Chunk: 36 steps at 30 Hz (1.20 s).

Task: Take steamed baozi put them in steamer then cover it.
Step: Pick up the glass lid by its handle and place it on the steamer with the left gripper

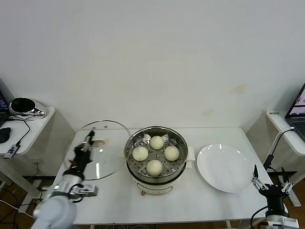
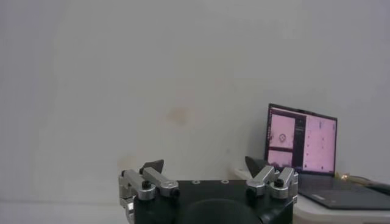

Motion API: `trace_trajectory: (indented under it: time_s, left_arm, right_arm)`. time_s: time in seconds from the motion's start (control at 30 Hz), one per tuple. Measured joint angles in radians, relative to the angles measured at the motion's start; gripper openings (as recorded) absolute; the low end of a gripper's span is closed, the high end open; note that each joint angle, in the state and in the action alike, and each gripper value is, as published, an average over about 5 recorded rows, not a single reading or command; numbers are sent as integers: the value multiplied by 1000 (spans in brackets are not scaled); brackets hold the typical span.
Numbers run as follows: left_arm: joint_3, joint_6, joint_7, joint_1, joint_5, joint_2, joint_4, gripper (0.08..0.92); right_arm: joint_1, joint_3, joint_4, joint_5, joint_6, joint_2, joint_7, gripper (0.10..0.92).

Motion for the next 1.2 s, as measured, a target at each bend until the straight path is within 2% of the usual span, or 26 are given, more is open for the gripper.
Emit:
trace_trajectory:
  time_s: [0.27,0.5,0.77,1.2]
  left_arm:
    - [228,133,104,-154,117,-80,19,134]
    - [356,210,195,-236,241,-177,65,134]
    - [427,263,262,-299,340,-280,123,134]
    - [487,289,280,-325,435,-393,205,134]
  right_arm:
    - [14,-15,-24,-71,5,23,11,823]
    - [17,-29,-43,-113,13,30,14,823]
    - [14,-42,-56,-141,20,38,15,823]
    - [14,-55,-63,-154,26,38,16,823]
